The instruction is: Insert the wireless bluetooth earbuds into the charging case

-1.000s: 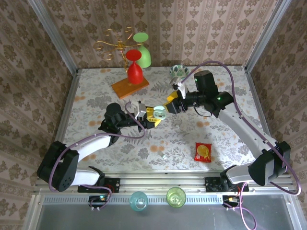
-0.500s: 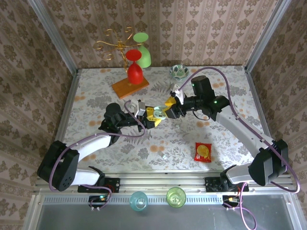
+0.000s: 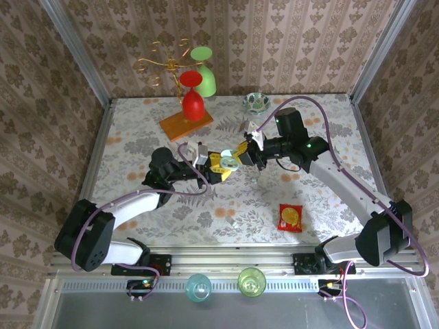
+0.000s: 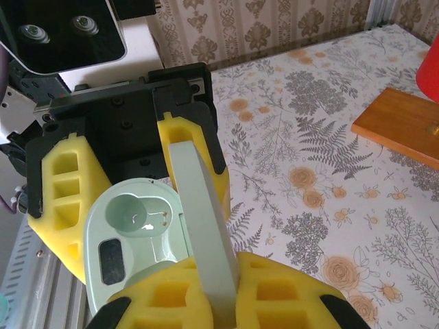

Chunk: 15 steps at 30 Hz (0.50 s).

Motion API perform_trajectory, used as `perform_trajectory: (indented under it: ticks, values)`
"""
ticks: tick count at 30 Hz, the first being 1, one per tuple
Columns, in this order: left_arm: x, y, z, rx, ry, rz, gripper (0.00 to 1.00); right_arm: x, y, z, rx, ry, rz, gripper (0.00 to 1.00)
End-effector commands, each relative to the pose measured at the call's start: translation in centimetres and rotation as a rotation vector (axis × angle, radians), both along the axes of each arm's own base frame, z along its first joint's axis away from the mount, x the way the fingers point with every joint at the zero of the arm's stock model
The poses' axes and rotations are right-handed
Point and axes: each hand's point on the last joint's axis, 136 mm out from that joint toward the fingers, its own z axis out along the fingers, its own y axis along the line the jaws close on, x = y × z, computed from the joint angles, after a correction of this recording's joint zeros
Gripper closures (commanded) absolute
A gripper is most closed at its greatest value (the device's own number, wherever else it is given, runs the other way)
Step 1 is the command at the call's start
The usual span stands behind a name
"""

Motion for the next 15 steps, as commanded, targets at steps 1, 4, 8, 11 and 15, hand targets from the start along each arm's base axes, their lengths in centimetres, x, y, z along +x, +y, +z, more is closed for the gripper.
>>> perform_trajectory:
  ticks: [1,4,8,11,15]
  values:
    - [-0.4,-0.4,2.1,-0.047,-0.072,-0.035,0.71,-1.1,-0.2,1.0,0.006,-0.035,0.016,1.0]
    - [-0.3,-0.4,2.1,-0.048,-0.072,-0.031,0.59,-0.8,-0.3,1.2,0.008,-0.05,-0.006,1.0]
    - [-0.2,-0.4,2.1,-0.048,-0.069,-0.023,0.52,-0.5,-0.4,1.2,0.002,-0.062,-0.025,1.0]
    - [-0.1,-0.4,1.9,-0.042,-0.06,-0.02,0.48,-0.3,-0.4,1.2,-0.004,-0.069,-0.033,1.0]
    - [0.1,-0.5,1.9,-0.04,-0.046,-0.011,0.48,0.1,-0.4,1.4,0.0,-0.085,-0.052,1.0]
